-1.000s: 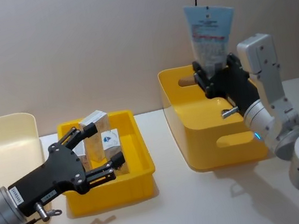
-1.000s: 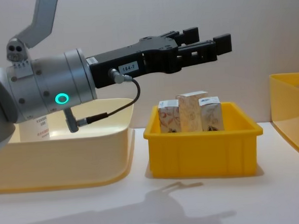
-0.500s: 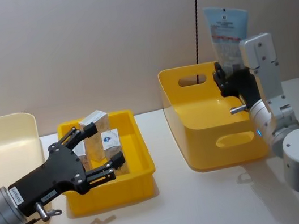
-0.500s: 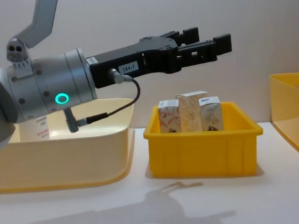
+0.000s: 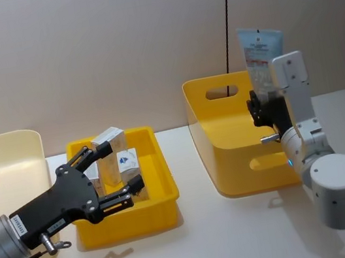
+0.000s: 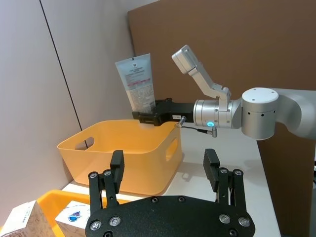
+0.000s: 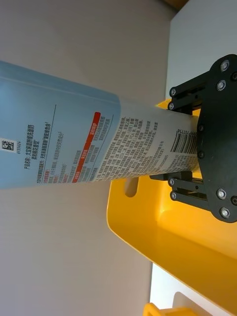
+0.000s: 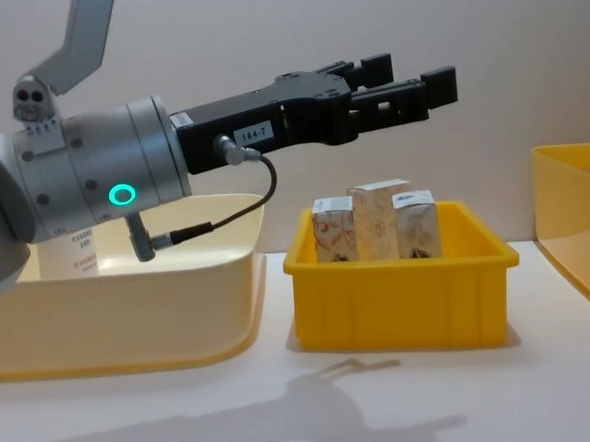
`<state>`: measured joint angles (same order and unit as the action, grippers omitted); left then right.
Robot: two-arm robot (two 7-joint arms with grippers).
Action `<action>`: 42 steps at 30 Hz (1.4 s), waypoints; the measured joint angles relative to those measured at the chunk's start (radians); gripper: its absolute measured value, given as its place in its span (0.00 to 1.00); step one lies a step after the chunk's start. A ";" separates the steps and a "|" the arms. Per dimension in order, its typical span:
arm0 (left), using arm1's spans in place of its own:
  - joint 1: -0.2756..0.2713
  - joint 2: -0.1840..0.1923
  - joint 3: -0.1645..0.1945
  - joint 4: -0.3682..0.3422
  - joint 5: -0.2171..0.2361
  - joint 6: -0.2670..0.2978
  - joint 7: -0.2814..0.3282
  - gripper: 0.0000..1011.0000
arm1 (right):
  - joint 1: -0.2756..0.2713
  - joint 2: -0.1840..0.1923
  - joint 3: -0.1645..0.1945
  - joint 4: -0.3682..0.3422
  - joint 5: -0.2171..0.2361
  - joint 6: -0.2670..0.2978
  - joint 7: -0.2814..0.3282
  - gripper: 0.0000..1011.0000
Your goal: Bimanual collaborative sorting of washing and personal care products
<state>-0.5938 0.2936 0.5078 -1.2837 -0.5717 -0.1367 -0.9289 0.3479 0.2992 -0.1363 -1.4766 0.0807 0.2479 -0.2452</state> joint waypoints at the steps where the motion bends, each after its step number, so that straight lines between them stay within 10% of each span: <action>1: 0.000 0.000 0.000 0.000 0.000 0.000 0.000 0.99 | 0.000 0.000 0.000 0.000 0.000 0.000 0.000 0.55; 11: 0.000 0.000 0.000 0.000 0.000 0.000 0.000 0.99 | 0.013 -0.024 -0.002 0.028 -0.004 0.006 -0.004 0.61; 24: 0.000 0.000 0.000 0.000 0.000 0.000 0.000 0.99 | 0.020 -0.037 -0.003 0.043 -0.006 0.009 -0.006 0.99; 42: 0.000 0.000 0.000 0.000 0.000 0.000 0.000 0.99 | 0.015 -0.037 -0.002 0.037 -0.010 -0.005 -0.001 0.99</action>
<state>-0.5938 0.2936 0.5078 -1.2836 -0.5717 -0.1367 -0.9289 0.3631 0.2618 -0.1385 -1.4398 0.0711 0.2432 -0.2460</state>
